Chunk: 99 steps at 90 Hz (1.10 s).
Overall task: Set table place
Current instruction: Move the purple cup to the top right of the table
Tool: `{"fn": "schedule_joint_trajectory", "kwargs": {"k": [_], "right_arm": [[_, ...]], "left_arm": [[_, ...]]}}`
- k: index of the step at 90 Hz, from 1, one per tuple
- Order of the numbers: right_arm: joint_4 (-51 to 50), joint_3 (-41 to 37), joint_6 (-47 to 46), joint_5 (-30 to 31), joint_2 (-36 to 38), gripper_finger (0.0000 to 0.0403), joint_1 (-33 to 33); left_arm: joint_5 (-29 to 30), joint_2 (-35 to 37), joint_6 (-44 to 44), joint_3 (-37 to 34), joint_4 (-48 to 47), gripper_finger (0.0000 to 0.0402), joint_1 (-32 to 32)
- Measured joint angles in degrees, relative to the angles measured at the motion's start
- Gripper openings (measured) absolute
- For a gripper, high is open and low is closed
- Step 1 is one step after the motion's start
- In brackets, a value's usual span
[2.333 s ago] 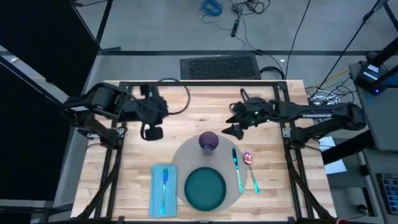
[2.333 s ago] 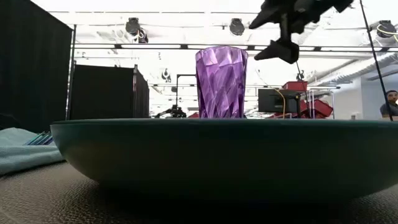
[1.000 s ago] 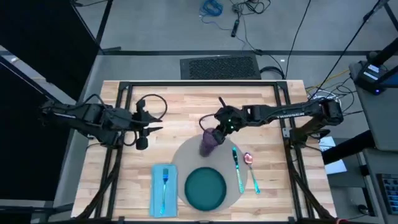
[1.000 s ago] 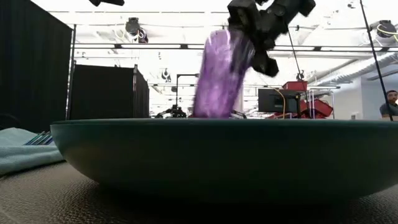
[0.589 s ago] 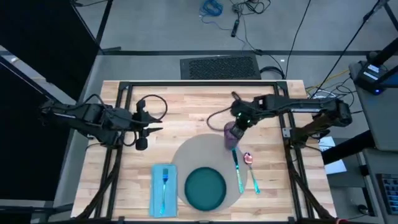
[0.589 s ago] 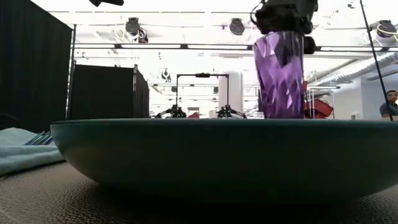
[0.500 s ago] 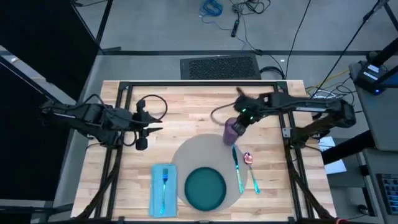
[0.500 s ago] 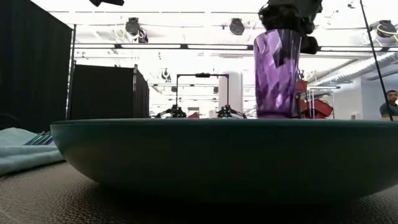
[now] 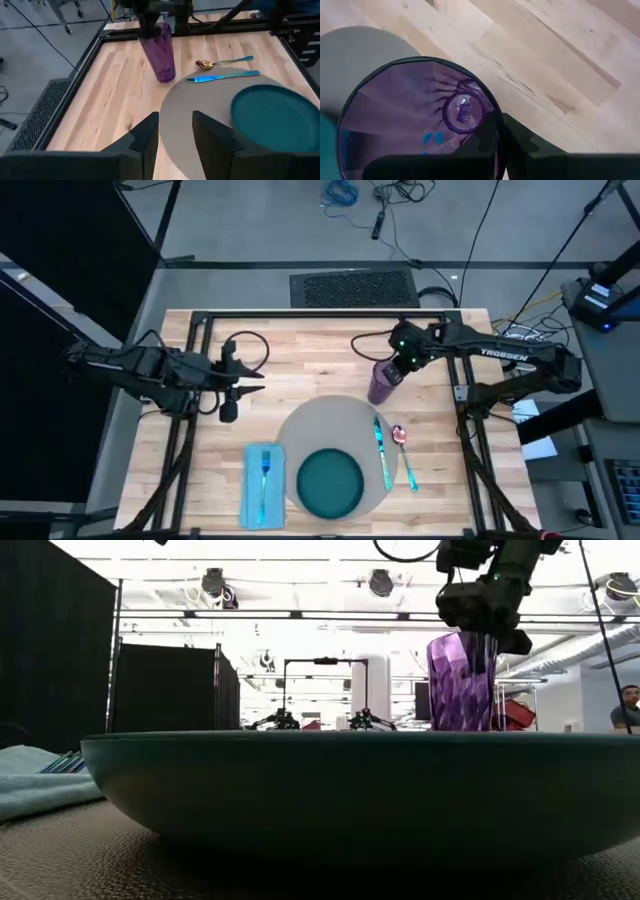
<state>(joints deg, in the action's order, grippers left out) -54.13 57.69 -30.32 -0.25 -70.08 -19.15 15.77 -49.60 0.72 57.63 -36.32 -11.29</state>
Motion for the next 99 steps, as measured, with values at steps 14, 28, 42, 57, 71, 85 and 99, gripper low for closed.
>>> {"fn": "schedule_joint_trajectory", "kwargs": {"k": [14, 28, 42, 57, 71, 85, 99], "right_arm": [[0.0, 0.0, 0.1, 1.8, -1.2, 0.0, 0.0], [0.4, 0.0, 0.0, 1.9, -1.9, 0.0, 0.0], [0.4, 0.0, -0.7, 1.9, -2.9, 0.0, 0.0], [1.1, 0.0, -0.6, 1.9, -3.1, 0.0021, 0.0], [1.1, 0.0, -0.7, 1.9, -3.1, 0.0051, 0.0], [1.1, 0.0, -0.7, 1.7, -3.1, 0.0084, 0.0], [1.1, 0.0, -1.0, 1.5, -3.1, 0.0117, 0.0]], "left_arm": [[-0.1, 0.0, 0.0, 0.0, 0.0, 0.0105, 0.0], [-0.6, -0.2, 0.1, 0.0, 0.0, 0.0105, 0.0], [-0.9, -0.2, 0.2, 0.0, 0.0, 0.0105, 0.0], [-0.9, -0.2, 0.2, 0.0, 0.0, 0.0105, 0.0], [-1.3, -0.2, 0.2, 0.0, 0.0, 0.0105, 0.0], [-2.3, -0.2, 0.0, 0.0, 0.0, 0.0105, 0.0], [-2.3, -0.2, 0.0, 0.0, 0.0, 0.0105, 0.0]]}}
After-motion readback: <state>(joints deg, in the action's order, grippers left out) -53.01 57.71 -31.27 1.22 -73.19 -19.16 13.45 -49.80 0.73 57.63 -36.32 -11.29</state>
